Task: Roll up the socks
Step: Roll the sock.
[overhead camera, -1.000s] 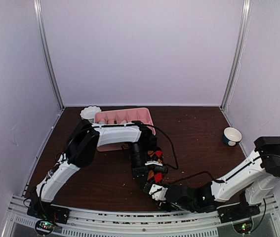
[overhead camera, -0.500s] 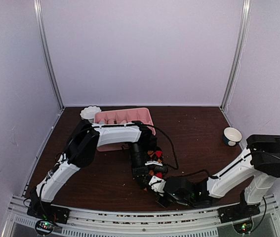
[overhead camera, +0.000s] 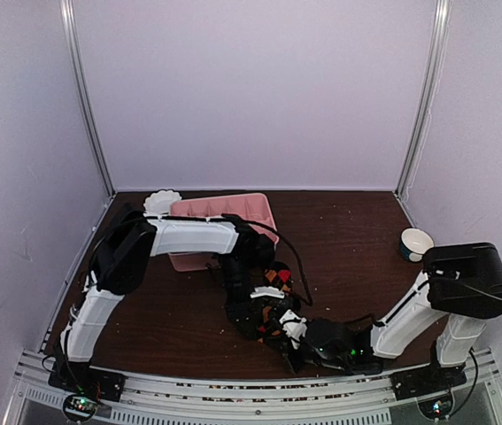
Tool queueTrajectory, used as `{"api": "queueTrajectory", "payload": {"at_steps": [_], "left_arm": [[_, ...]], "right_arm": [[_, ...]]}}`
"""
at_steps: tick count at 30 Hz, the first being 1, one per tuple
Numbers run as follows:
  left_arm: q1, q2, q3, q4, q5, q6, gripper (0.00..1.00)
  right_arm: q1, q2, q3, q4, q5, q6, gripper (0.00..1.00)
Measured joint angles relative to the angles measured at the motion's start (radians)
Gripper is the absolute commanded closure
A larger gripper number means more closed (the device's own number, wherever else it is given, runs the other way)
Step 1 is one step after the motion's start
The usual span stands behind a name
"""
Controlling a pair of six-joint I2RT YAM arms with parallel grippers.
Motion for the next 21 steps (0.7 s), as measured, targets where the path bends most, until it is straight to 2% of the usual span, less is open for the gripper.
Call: {"api": "queueTrajectory", "payload": {"at_steps": [1,2,3,10,11,12,14,17,19,21], "left_arm": [[0.001,-0.034,-0.035,0.029,-0.029,0.001,0.19],[0.002,-0.061,-0.060,0.055,-0.056,0.004,0.04],[0.005,-0.097,-0.094,0.087,-0.085,0.007,0.02],[0.017,-0.363,-0.253,0.303,-0.286,-0.002,0.02],[0.020,-0.406,-0.279,0.351,-0.322,-0.012,0.05],[0.031,-0.441,-0.304,0.397,-0.367,-0.028,0.15],[0.062,-0.451,-0.306,0.430,-0.402,-0.046,0.19],[0.122,-0.408,-0.316,0.486,-0.428,-0.033,0.19],[0.139,-0.425,-0.420,0.566,-0.447,0.000,0.20],[0.111,-0.481,-0.558,0.613,-0.436,0.059,0.22]], "right_arm": [[-0.002,0.006,-0.007,0.021,-0.007,0.019,1.00],[-0.005,0.011,-0.016,0.042,-0.015,0.037,1.00],[-0.007,0.015,-0.024,0.063,-0.021,0.052,1.00],[-0.032,0.056,-0.073,0.203,-0.081,0.157,1.00],[-0.035,0.061,-0.080,0.221,-0.089,0.167,1.00],[-0.040,0.066,-0.089,0.240,-0.097,0.182,1.00],[-0.053,0.077,-0.104,0.280,-0.121,0.205,1.00],[-0.075,0.083,-0.113,0.310,-0.162,0.235,1.00],[-0.094,0.085,-0.115,0.317,-0.195,0.254,1.00],[-0.116,0.086,-0.115,0.320,-0.238,0.277,1.00]]}}
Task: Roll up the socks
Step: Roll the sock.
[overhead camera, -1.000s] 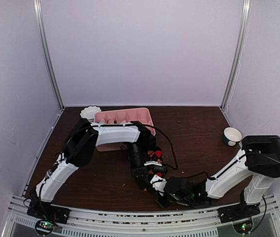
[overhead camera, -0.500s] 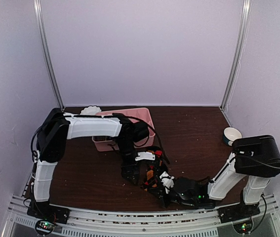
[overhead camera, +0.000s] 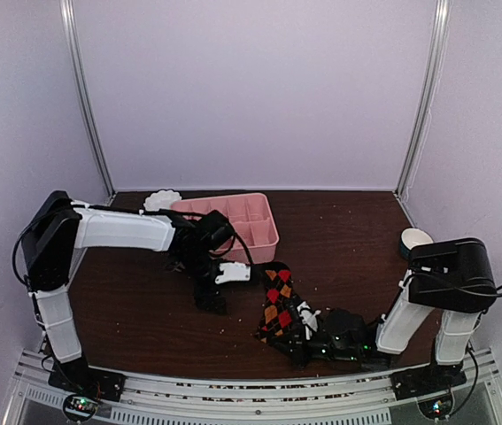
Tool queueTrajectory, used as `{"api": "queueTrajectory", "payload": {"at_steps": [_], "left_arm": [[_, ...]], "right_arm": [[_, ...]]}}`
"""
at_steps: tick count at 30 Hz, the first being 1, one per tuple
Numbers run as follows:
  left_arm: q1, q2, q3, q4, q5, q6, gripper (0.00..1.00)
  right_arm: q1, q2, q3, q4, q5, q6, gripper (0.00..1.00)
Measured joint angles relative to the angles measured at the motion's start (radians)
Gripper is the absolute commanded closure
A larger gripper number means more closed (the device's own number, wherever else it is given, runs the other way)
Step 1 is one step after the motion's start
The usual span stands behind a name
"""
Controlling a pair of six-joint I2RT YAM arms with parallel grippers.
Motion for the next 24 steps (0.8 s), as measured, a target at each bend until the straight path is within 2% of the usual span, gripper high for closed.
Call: {"api": "queueTrajectory", "payload": {"at_steps": [3,6,8,17,24], "left_arm": [[-0.101,-0.092,-0.131,0.017,0.053,0.103,0.28],[-0.223,-0.126,-0.155,0.051,0.081,0.199,0.34],[-0.264,-0.116,-0.155,0.088,0.081,0.237,0.35],[-0.280,-0.021,-0.135,0.229,0.015,0.337,0.42],[-0.281,0.012,-0.127,0.276,-0.020,0.363,0.52]], "right_arm": [[-0.032,0.000,0.000,0.003,-0.057,0.026,1.00],[-0.066,0.000,0.000,0.008,-0.109,0.054,1.00],[-0.083,0.000,0.000,0.011,-0.138,0.068,1.00],[-0.130,0.006,0.000,0.032,-0.235,0.138,1.00],[-0.146,0.014,-0.002,0.047,-0.270,0.159,1.00]]}}
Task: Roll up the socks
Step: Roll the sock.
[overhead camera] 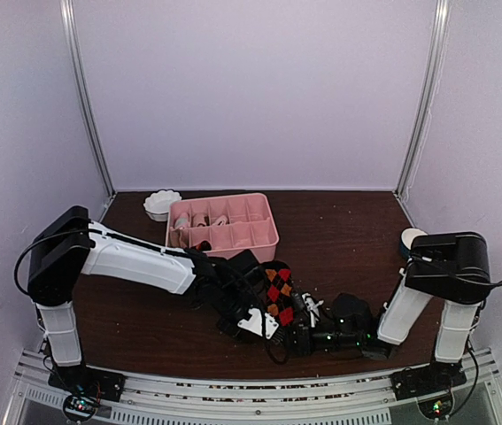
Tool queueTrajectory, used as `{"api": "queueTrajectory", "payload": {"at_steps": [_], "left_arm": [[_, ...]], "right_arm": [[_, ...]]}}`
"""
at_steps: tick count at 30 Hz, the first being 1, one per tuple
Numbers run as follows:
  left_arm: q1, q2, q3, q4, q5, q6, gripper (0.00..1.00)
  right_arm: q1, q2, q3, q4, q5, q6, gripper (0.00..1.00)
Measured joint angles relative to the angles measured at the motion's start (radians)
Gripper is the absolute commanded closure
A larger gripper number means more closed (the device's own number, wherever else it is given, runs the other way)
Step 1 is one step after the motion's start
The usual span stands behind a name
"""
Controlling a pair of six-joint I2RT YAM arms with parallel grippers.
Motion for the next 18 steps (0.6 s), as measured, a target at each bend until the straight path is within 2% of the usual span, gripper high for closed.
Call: {"api": "queueTrajectory", "payload": {"at_steps": [2,5,9,18], "left_arm": [[-0.002,0.000,0.000,0.011,-0.008,0.002,0.52],[-0.004,0.000,0.000,0.043,-0.028,0.000,0.46],[-0.004,-0.004,0.000,0.069,-0.040,-0.001,0.44],[-0.014,-0.058,-0.024,0.046,-0.004,0.024,0.50]], "right_arm": [[-0.003,0.006,0.000,0.003,-0.006,0.003,1.00],[-0.004,0.013,-0.003,0.014,-0.010,0.005,1.00],[-0.006,0.020,-0.004,0.025,-0.016,0.004,1.00],[-0.006,0.020,0.009,0.000,-0.015,-0.012,1.00]]}}
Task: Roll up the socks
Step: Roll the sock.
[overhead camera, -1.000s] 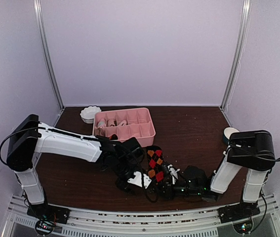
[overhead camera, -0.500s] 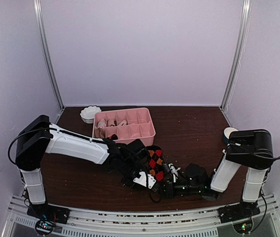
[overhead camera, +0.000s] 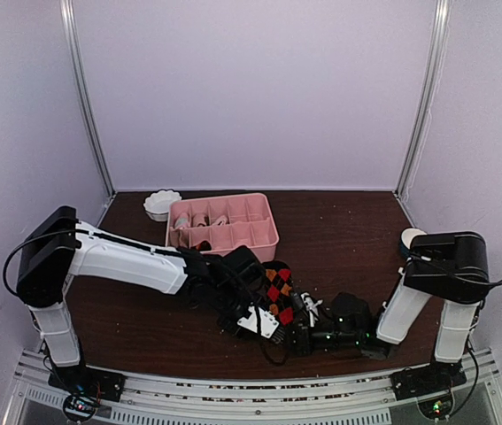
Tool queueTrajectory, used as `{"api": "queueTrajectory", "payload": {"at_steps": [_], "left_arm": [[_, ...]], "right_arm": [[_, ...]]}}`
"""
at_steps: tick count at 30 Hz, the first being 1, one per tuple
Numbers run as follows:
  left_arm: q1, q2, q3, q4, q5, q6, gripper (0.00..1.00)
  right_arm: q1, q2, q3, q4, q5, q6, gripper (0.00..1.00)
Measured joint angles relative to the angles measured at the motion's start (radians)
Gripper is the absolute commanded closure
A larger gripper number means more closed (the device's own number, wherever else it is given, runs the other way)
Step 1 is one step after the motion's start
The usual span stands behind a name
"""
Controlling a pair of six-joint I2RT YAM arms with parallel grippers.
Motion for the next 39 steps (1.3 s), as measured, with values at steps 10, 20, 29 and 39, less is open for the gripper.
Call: {"api": "queueTrajectory", "payload": {"at_steps": [10,20,29,39], "left_arm": [[-0.018,-0.003,-0.034,0.003,-0.012,0.048,0.65],[-0.022,0.038,-0.021,0.010,-0.051,0.048,0.70],[-0.036,0.037,-0.033,0.038,-0.081,0.063,0.74],[-0.097,0.054,-0.043,0.109,-0.196,0.082,1.00]], "right_arm": [[0.000,-0.015,0.035,-0.087,0.011,-0.008,1.00],[0.000,-0.020,0.038,-0.105,0.013,-0.008,1.00],[0.000,-0.020,0.039,-0.105,0.013,-0.006,1.00],[0.000,-0.043,0.046,-0.170,0.019,0.003,1.00]]}}
